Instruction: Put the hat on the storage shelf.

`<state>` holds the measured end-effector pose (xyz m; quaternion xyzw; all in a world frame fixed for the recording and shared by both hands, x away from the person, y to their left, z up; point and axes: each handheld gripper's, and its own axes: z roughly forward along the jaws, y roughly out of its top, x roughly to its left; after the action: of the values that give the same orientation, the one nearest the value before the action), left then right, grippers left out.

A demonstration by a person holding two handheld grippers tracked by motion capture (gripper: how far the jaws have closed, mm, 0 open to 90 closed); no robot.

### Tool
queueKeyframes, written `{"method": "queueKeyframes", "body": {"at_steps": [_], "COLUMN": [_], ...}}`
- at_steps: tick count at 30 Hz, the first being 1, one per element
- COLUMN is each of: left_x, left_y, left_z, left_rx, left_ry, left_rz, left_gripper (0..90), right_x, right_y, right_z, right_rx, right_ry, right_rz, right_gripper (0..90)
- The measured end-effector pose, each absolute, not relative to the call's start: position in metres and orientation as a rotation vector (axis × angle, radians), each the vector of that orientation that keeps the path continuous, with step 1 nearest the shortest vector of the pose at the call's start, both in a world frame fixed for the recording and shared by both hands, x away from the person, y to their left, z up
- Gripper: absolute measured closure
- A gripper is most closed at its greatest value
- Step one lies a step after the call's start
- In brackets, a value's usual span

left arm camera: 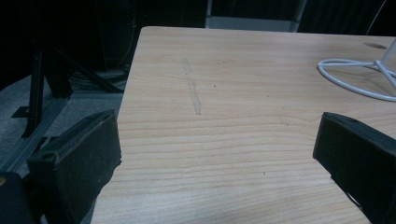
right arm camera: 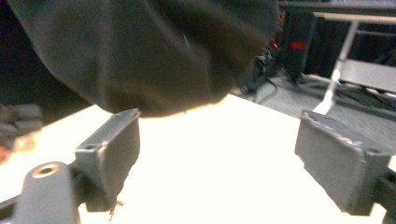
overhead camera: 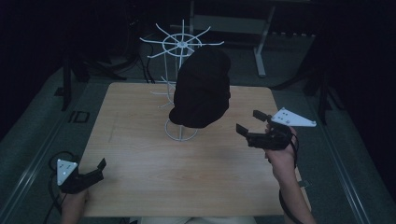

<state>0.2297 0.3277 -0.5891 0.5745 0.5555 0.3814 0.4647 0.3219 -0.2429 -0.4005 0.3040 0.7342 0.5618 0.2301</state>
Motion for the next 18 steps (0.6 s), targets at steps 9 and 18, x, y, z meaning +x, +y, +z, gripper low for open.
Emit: {"method": "queueKeyframes", "body": {"at_steps": [9,18], "left_x": [0.229,0.229], "left_y": [0.328,0.328], "left_z": [-0.589,-0.589], "left_rx": [1.41,1.41], "left_ry": [1.363,1.364], "left_rz": [0.938,0.938], "left_gripper": [1.5,1.4], "right_x": [0.328,0.332], "right_y": [-0.254,-0.279], "right_z": [-0.467,-0.517], "right_rx": [0.881,0.964], "right_ry": [2.074,2.058], "right_rz": [1.417,1.346], "right_gripper": [14.3,14.2]}}
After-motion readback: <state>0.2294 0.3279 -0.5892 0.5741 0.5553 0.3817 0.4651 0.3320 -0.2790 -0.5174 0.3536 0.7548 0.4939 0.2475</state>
